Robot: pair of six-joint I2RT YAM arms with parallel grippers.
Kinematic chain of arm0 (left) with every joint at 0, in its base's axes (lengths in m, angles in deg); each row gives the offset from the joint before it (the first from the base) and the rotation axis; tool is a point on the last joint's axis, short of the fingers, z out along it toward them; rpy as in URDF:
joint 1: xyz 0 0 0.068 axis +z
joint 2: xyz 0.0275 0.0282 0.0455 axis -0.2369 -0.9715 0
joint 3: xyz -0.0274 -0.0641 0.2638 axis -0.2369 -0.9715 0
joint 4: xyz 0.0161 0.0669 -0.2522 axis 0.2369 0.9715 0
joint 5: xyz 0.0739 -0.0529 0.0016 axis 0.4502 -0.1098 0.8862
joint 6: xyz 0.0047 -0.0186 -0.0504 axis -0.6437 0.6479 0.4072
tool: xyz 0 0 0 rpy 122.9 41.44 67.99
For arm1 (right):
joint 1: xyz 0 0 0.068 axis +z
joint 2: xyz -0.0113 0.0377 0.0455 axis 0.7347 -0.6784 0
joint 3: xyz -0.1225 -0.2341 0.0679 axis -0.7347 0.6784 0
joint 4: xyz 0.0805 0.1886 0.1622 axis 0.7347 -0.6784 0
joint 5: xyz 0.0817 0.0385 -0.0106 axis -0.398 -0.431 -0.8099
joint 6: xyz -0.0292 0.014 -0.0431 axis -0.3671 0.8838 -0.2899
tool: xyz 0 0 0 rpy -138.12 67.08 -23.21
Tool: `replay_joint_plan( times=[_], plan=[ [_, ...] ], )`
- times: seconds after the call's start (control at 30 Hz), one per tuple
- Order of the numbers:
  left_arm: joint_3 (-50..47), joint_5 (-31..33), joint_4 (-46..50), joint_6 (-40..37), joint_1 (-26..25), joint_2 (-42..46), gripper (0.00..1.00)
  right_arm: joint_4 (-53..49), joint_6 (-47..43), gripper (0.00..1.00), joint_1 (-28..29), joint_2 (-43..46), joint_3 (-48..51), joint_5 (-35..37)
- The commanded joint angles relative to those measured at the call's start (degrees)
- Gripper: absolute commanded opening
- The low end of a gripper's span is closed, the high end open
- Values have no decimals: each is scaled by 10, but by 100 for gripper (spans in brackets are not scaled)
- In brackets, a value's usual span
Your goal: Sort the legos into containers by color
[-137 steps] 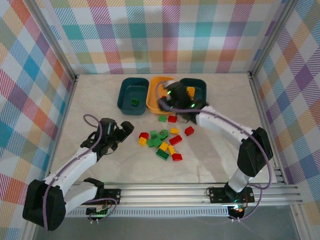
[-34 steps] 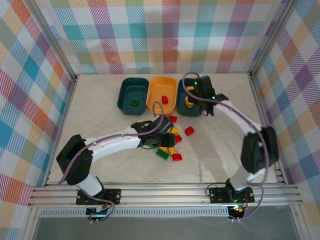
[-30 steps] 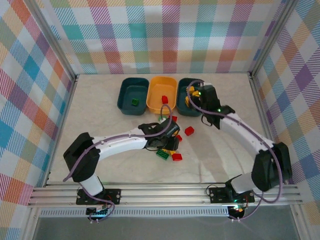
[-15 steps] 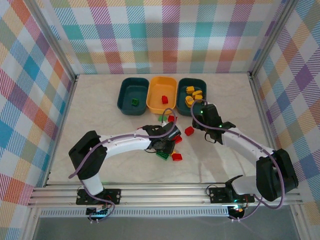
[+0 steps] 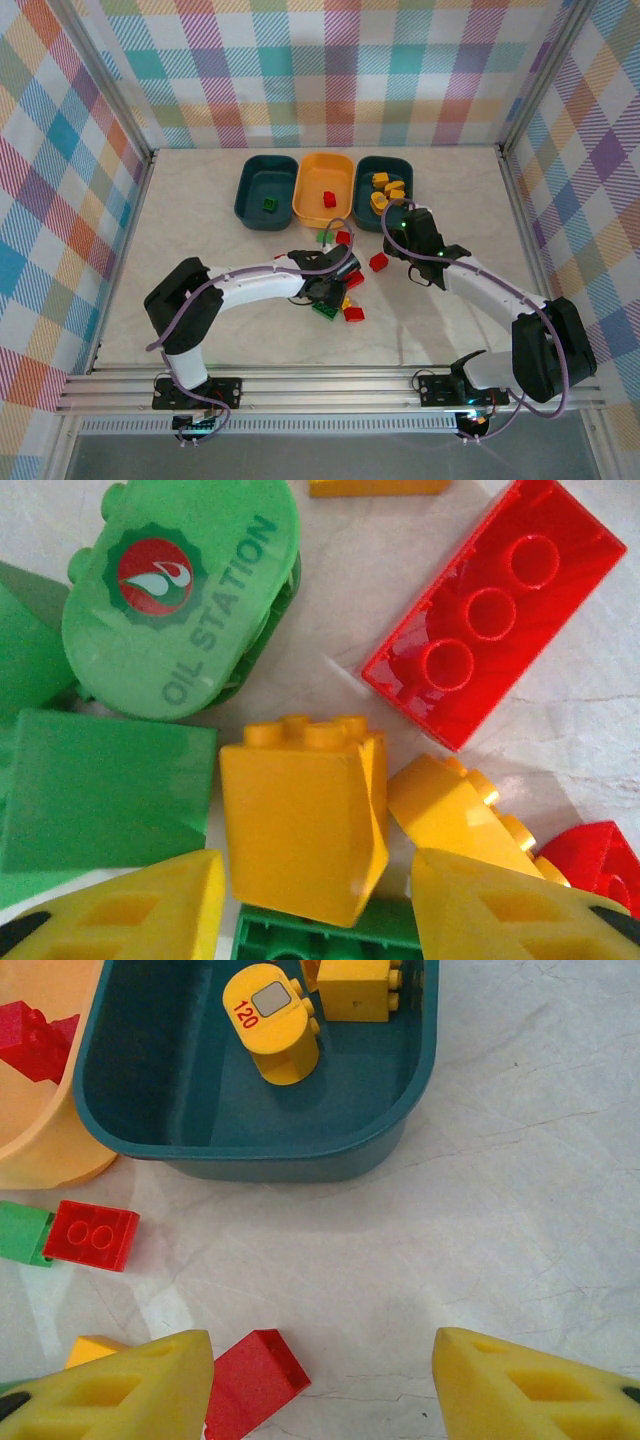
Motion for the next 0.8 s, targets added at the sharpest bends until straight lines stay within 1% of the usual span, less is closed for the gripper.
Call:
replay_joint_plan(
  times=[0.0,0.13,0.27,0.3,0.4,0.5,0.67,0.73,0.77],
  plan=[
    [0,-5,-4,-22,11,-18,50,15,6,60,4,-1,3,-5],
    [7,-18,-9,-27,11,-19,51,15,5,60,4,1,4,-4],
    [8,-13,-10,-27,11,-20,54,15,4,60,5,2,4,-3],
    [9,-13,-10,-28,11,-24,53,15,4,60,5,2,4,-3],
    [12,-12,-5,-27,11,-34,48,15,3,61,5,2,4,-3],
    [11,-10,-8,-25,11,-38,48,14,3,61,6,4,4,-1],
    [20,3,2,-28,11,-46,52,14,2,61,7,8,5,3],
    [19,4,1,-27,10,-47,51,14,2,61,8,9,6,5],
    [18,5,-1,-27,11,-47,49,14,1,61,8,11,7,6]
  ],
)
